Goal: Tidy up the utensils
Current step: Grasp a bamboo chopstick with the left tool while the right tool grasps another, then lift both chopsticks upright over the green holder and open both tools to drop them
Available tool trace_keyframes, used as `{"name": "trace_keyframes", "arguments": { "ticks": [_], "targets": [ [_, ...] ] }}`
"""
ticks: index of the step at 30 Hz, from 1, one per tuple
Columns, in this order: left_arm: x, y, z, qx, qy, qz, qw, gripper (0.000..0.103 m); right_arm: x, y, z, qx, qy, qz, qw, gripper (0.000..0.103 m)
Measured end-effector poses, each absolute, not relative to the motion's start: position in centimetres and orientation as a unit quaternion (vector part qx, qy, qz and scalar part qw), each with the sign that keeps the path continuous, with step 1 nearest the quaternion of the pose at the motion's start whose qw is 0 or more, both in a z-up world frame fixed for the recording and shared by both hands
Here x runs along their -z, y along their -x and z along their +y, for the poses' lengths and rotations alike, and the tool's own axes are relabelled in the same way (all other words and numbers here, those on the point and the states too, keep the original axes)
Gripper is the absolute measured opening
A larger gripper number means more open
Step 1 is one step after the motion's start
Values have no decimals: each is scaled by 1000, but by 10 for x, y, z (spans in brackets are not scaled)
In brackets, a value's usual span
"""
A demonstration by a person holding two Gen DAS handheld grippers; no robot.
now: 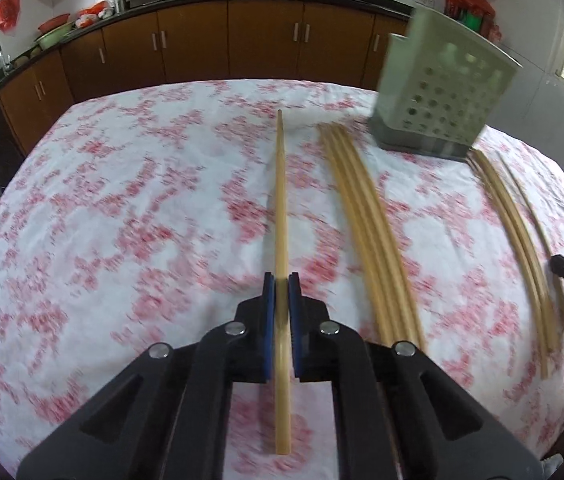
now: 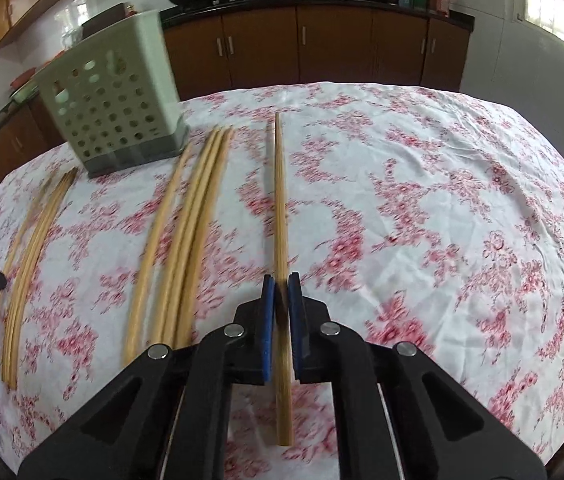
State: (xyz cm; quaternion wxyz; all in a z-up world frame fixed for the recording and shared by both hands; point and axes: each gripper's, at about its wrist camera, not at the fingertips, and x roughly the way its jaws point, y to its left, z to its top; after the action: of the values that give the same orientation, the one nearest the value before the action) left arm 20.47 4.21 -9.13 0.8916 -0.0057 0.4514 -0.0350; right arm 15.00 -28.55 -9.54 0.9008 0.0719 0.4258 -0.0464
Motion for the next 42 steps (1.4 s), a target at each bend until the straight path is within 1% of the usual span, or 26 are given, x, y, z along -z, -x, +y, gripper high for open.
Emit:
{"name": "trace_keyframes", "arguments": {
  "ticks": [12, 19, 22, 25, 32, 35, 40, 42],
  "targets": [
    [90, -196, 53, 45, 23, 446, 894, 9, 97, -152, -295, 52, -68, 424, 902, 8],
    [91, -185, 46, 39, -5, 438, 898, 9, 98, -141, -293, 49, -63, 420, 904, 8],
    [85, -185, 46, 44, -8, 440, 897, 8, 85, -137, -297, 49, -69, 404, 911, 8],
    [59, -181, 48, 47, -10, 410, 911, 8, 58, -130, -299, 49, -62, 364, 928, 8],
    [-22, -183, 54, 59, 8, 322, 945, 8, -10, -124, -308, 47, -66, 279, 957, 8],
    [-47, -196, 51, 58, 12, 299, 952, 8, -28, -130, -312, 43, -73, 259, 962, 8],
    [-73, -209, 52, 51, 8, 280, 959, 8, -53, -142, -311, 35, -72, 233, 969, 8],
    [-89, -217, 53, 48, 9, 269, 962, 8, -73, -149, -309, 32, -70, 212, 974, 8]
  ]
}}
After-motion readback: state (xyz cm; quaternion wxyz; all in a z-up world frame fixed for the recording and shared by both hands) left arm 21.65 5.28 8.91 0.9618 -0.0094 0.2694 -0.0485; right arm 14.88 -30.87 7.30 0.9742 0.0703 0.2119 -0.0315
